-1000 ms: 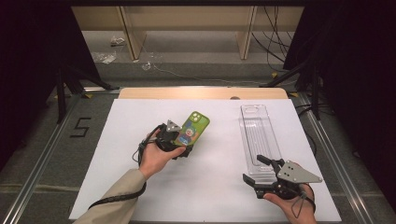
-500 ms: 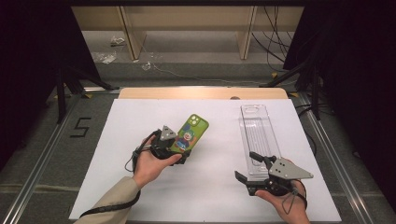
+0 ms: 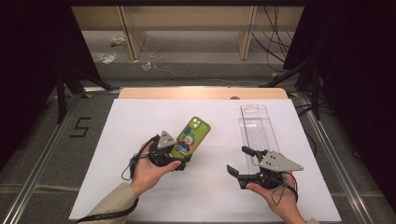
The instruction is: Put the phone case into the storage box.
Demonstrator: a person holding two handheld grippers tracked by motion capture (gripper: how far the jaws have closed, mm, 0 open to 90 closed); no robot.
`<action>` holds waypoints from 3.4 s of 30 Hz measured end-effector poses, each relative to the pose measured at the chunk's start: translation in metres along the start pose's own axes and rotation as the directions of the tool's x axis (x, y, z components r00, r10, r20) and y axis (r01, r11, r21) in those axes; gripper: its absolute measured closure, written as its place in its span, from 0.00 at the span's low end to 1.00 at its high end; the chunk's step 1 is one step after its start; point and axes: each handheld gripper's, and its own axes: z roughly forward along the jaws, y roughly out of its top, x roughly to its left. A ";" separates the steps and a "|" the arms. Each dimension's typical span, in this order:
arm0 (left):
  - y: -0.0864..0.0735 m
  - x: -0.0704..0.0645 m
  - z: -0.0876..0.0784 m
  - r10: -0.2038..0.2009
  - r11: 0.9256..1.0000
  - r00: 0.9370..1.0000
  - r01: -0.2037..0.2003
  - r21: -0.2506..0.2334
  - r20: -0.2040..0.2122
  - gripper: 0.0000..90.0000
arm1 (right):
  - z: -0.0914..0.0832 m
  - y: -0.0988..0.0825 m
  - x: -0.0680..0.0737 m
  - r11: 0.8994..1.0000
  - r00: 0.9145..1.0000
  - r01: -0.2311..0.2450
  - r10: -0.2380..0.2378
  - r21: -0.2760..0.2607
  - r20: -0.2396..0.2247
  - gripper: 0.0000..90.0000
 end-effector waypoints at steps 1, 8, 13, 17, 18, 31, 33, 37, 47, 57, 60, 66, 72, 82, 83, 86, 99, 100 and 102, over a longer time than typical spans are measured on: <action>0.000 -0.002 0.000 0.004 1.000 1.000 -0.004 -0.005 0.002 0.18 | 0.002 0.001 0.000 1.000 1.000 -0.005 0.005 -0.001 0.001 0.19; -0.001 -0.010 0.000 0.023 1.000 1.000 -0.023 -0.012 0.021 0.18 | 0.015 0.009 0.001 1.000 1.000 -0.008 0.008 0.001 0.001 0.19; -0.002 -0.016 -0.002 0.037 0.999 0.999 -0.037 -0.020 0.034 0.18 | 0.025 0.016 0.000 1.000 1.000 -0.009 0.009 -0.002 0.007 0.19; -0.002 -0.021 -0.003 0.046 0.999 0.998 -0.045 -0.025 0.043 0.18 | 0.032 0.021 -0.002 1.000 1.000 -0.015 0.015 0.005 0.012 0.19; -0.003 -0.022 -0.003 0.050 0.999 0.998 -0.049 -0.025 0.044 0.18 | 0.034 0.022 -0.003 1.000 1.000 -0.014 0.014 0.002 0.012 0.19; -0.002 -0.036 -0.004 0.072 0.997 0.995 -0.070 -0.035 0.070 0.18 | 0.057 0.029 -0.011 0.999 0.999 -0.041 0.041 0.014 0.017 0.20; -0.002 -0.038 -0.004 0.077 0.997 0.994 -0.075 -0.034 0.075 0.18 | 0.060 0.031 -0.012 0.999 0.999 -0.044 0.044 0.013 0.019 0.20; -0.002 -0.040 -0.004 0.082 0.996 0.994 -0.080 -0.034 0.079 0.18 | 0.067 0.035 -0.015 0.998 0.998 -0.054 0.054 0.006 0.018 0.20; -0.004 -0.046 -0.004 0.093 0.995 0.992 -0.090 -0.037 0.087 0.18 | 0.087 0.039 -0.019 0.997 0.997 -0.079 0.078 0.023 0.011 0.22; -0.005 -0.048 -0.004 0.099 0.995 0.991 -0.097 -0.035 0.090 0.18 | 0.094 0.037 -0.023 0.992 0.993 -0.121 0.120 0.049 0.016 0.31; -0.005 -0.048 -0.004 0.100 0.995 0.991 -0.097 -0.034 0.091 0.18 | 0.096 0.036 -0.025 0.989 0.991 -0.136 0.136 0.056 0.016 0.34; -0.005 -0.049 -0.003 0.100 0.995 0.991 -0.098 -0.034 0.092 0.18 | 0.100 0.035 -0.026 0.985 0.987 -0.160 0.160 0.065 0.001 0.40; -0.006 -0.048 -0.003 0.100 0.995 0.991 -0.097 -0.038 0.090 0.18 | 0.101 0.034 -0.027 0.980 0.982 -0.187 0.188 0.071 -0.007 0.46; -0.006 -0.048 -0.002 0.100 0.995 0.991 -0.097 -0.038 0.091 0.18 | 0.101 0.033 -0.031 0.973 0.975 -0.223 0.224 0.059 -0.004 0.54; -0.006 -0.048 -0.002 0.100 0.995 0.991 -0.097 -0.039 0.091 0.18 | 0.101 0.033 -0.031 0.972 0.974 -0.227 0.228 0.062 -0.003 0.55; -0.006 -0.048 -0.002 0.099 0.995 0.991 -0.096 -0.040 0.091 0.18 | 0.102 0.033 -0.031 0.969 0.971 -0.238 0.239 0.065 -0.004 0.58; -0.006 -0.048 -0.001 0.097 0.995 0.991 -0.094 -0.036 0.091 0.18 | 0.102 0.032 -0.033 0.961 0.963 -0.271 0.271 0.058 -0.001 0.67; -0.006 -0.048 0.000 0.098 0.995 0.991 -0.096 -0.034 0.091 0.18 | 0.102 0.031 -0.033 0.960 0.962 -0.273 0.274 0.056 -0.001 0.67; -0.007 -0.048 0.001 0.098 0.995 0.991 -0.096 -0.032 0.088 0.18 | 0.102 0.031 -0.033 0.959 0.960 -0.279 0.279 0.053 -0.001 0.68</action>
